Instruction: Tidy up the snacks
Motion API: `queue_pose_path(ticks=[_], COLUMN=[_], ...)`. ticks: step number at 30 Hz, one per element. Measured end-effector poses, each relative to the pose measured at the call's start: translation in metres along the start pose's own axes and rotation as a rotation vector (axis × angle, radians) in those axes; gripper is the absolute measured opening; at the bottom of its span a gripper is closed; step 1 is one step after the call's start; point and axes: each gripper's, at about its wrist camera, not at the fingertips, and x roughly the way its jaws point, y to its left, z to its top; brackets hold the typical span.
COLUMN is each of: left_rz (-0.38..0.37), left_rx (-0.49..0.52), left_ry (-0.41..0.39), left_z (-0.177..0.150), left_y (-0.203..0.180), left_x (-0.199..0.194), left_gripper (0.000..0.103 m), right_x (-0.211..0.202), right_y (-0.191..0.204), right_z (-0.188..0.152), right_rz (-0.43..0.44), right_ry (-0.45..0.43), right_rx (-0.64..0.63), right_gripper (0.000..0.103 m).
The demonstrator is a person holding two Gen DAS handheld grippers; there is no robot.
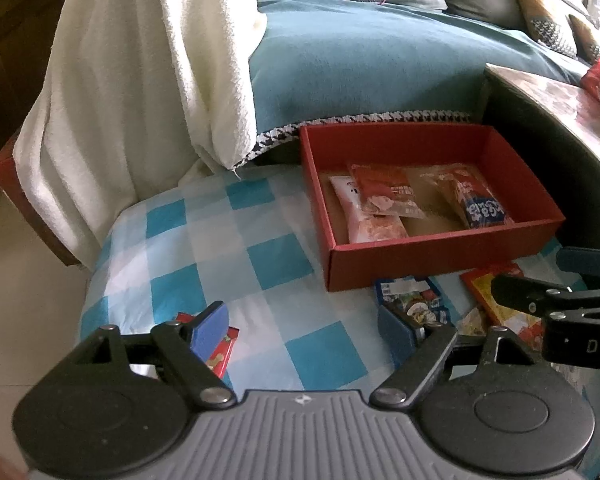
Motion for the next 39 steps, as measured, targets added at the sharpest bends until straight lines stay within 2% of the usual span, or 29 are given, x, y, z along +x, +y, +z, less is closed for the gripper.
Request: queue_pose_path(ticks=[7, 14, 21, 26, 29, 31, 32, 33, 37, 39], left_rz=[0.026, 0.072, 0.069, 0.121, 0.144, 0.119, 0.093, 0.081, 0.048, -0.001], left_rx=[-0.010, -0.093, -0.117, -0.087, -0.102, -0.156, -0.169, -0.170, -0.119, -0.101], left_ry=[0.012, 0.067, 0.188, 0.213, 0.267, 0.264, 0.271, 0.275, 0.289, 0.292], left_z=[-0.013, -0.029, -0.042, -0.038, -0.043, -0.046, -0.046, -0.047, -0.057, -0.062], left_y=[0.025, 0.071, 0.085, 0.081, 0.086, 0.092, 0.093, 0.092, 0.073, 0.062], left_x=[-0.006, -0.003, 0.034, 0.059, 0.075, 0.074, 0.071, 0.069, 0.058, 0.052], left_gripper=[0.077, 0.077, 0.077, 0.077, 0.078, 0.070, 0.058, 0.054, 0.050, 0.048], right_x=[0.001, 0.005, 0.012, 0.012, 0.011, 0.012, 0.013, 0.012, 0.011, 0.010], right_y=[0.010, 0.025, 0.030, 0.024, 0.019, 0.018, 0.017, 0.017, 0.016, 0.011], right_z=[-0.011, -0.011, -0.016, -0.018, -0.017, -0.017, -0.017, -0.017, -0.016, -0.014], right_rz=[0.021, 0.058, 0.078, 0.076, 0.080, 0.083, 0.080, 0.076, 0.082, 0.079], right_ry=[0.036, 0.054, 0.087, 0.094, 0.095, 0.097, 0.097, 0.095, 0.084, 0.078], right_rx=[-0.014, -0.048, -0.051, -0.033, -0.022, -0.019, -0.022, -0.026, -0.020, -0.004], right_gripper=[0.089, 0.089, 0.089, 0.089, 0.089, 0.089, 0.089, 0.089, 0.087, 0.086])
